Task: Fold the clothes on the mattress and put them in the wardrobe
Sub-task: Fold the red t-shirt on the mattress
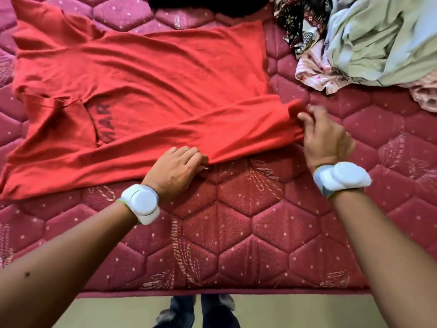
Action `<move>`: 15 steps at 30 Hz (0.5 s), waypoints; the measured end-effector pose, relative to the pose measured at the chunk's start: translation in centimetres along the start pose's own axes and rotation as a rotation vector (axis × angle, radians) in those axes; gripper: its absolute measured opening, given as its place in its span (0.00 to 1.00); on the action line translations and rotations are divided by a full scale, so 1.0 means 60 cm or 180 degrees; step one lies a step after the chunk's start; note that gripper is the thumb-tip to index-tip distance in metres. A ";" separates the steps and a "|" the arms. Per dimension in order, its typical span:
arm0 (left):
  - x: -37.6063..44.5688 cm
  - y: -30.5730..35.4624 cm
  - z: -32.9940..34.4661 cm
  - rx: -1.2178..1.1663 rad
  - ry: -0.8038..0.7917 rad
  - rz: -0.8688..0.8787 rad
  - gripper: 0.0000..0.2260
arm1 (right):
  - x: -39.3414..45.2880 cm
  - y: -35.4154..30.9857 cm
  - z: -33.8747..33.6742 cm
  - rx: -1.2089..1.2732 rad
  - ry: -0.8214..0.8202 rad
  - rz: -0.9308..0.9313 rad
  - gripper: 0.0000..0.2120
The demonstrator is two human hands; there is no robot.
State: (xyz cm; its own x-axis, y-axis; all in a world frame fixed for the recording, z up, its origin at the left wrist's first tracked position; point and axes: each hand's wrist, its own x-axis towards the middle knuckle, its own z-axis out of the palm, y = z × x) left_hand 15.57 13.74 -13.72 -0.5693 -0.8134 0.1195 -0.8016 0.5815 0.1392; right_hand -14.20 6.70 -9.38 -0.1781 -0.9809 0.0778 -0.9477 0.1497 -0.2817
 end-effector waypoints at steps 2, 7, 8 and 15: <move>-0.014 0.000 0.004 0.0022 -0.0259 0.0024 0.13 | -0.011 0.032 0.008 -0.0530 -0.0579 -0.0072 0.16; -0.003 0.026 0.003 0.0106 -0.0265 -0.0312 0.16 | -0.028 0.058 0.033 0.0867 -0.0071 0.0324 0.06; 0.003 0.035 0.004 0.0094 -0.0218 -0.0344 0.17 | -0.032 0.048 0.034 0.1141 0.0073 0.0280 0.05; 0.052 0.080 0.015 -0.0097 0.0145 -0.0779 0.16 | -0.095 -0.009 0.075 0.0863 -0.0313 0.0558 0.17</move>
State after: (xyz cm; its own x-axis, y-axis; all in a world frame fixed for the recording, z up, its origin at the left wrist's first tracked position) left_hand 9.75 13.98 -13.55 -0.3496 -0.9288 0.1226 -0.9083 0.3681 0.1988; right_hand -11.51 11.64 -14.00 -0.2932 -0.9524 -0.0832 -0.7977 0.2917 -0.5278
